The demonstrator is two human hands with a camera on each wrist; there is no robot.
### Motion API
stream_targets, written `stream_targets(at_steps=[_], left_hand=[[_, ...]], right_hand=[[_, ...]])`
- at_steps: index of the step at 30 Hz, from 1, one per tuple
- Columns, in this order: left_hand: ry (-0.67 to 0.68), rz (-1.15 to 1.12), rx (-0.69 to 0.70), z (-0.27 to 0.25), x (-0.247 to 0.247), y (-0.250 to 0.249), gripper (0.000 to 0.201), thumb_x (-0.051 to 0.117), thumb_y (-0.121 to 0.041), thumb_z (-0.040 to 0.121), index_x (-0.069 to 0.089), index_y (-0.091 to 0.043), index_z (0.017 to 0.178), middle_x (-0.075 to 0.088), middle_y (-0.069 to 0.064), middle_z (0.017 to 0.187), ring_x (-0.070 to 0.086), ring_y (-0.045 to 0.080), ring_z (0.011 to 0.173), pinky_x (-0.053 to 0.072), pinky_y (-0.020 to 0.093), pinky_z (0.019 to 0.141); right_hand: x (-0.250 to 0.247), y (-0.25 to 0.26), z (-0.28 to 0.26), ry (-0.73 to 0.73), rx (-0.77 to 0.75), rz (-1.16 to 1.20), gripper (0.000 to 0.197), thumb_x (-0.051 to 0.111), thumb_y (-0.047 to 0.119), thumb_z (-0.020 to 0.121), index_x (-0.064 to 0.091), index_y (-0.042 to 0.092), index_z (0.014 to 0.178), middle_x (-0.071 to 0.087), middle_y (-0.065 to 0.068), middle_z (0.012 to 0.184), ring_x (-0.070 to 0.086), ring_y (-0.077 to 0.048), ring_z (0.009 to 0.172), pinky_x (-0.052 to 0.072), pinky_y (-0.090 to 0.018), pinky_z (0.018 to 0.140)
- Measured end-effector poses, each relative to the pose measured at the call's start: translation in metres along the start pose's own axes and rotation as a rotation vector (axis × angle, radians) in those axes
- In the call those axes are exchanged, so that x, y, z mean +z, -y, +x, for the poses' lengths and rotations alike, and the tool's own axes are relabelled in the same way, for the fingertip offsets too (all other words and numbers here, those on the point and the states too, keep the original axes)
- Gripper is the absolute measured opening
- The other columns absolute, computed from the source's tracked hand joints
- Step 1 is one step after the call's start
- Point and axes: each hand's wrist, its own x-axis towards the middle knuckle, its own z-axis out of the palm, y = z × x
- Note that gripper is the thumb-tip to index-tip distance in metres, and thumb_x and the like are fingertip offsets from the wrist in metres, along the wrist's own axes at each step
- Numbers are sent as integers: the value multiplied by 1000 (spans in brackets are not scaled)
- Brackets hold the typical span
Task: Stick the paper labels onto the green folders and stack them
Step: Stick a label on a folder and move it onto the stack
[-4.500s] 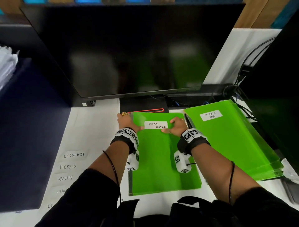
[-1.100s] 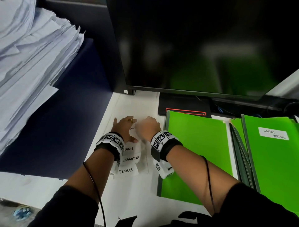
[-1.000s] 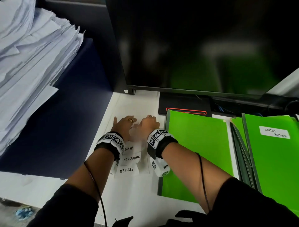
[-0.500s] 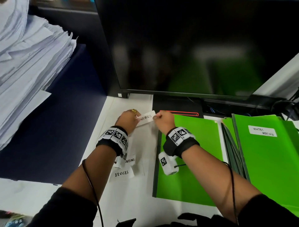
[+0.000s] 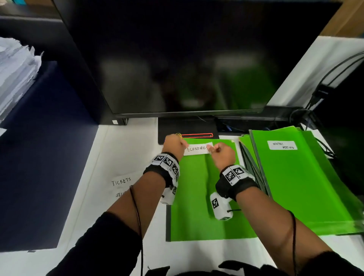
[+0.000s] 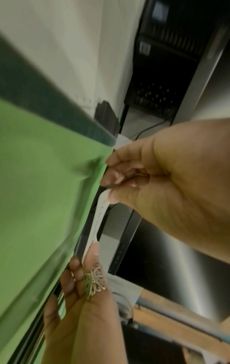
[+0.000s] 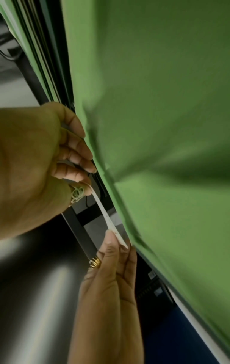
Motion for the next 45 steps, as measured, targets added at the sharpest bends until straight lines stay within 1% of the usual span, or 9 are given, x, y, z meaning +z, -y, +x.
stream_targets(at_steps=[2,7,11,19,24,32,35,39,45], left_hand=[[82,99,-10,7,7,-11,22,45,-3,92,65,-12,90,66,12,112,62,27,106,49,29,85],[199,156,26,17,20,-16,39,41,10,87,49,3,124,57,19,120,57,30,111,47,32,96],[185,252,103,13,29,-7,37,37,9,90,49,1,125,54,17,121,54,28,112,45,30,93],[150,151,0,13,30,-12,38,35,-18,103,43,7,130,56,20,121,58,29,107,44,28,83],[160,151,-10,9,30,-11,43,20,-21,105,37,5,135,58,20,124,60,30,108,48,35,91],[192,302,30,16,23,-3,41,52,-13,95,43,-2,133,39,17,139,48,29,122,39,34,106],[218,370,39,20,21,-10,50,43,-30,99,37,-3,140,39,20,140,43,32,127,39,35,104],[215,414,-21,21,30,-10,105,50,-70,79,16,3,147,22,22,150,30,33,138,34,37,108],[263,417,-68,27,32,-10,94,56,-57,84,19,4,145,19,24,150,31,35,137,33,37,110]], right_hand=[[-5,-7,-1,-18,18,-25,46,61,44,86,36,19,56,61,-3,80,58,-25,81,49,-35,84],[-6,-17,1,-41,45,-59,47,59,49,86,39,18,57,65,-6,87,61,-29,91,46,-34,82],[-3,-20,1,-31,40,-106,34,58,50,86,51,21,70,64,-8,101,55,-30,105,42,-38,87],[2,-21,5,-31,36,-201,31,55,49,88,62,18,88,59,-8,111,49,-28,115,38,-40,94],[3,-19,5,-4,35,-275,30,56,47,89,59,18,95,55,-7,119,45,-27,119,37,-41,95],[-4,-18,15,32,69,-277,32,50,33,94,46,8,115,53,-12,122,50,-29,115,42,-44,93],[-7,-14,23,97,108,-283,63,47,57,89,44,5,124,54,-16,125,54,-32,113,48,-46,93],[-6,-8,26,154,143,-381,102,51,72,77,22,1,144,42,-18,142,48,-36,125,46,-49,98],[-3,-8,26,162,135,-410,96,50,65,82,18,1,145,36,-18,146,41,-37,130,41,-49,103]])
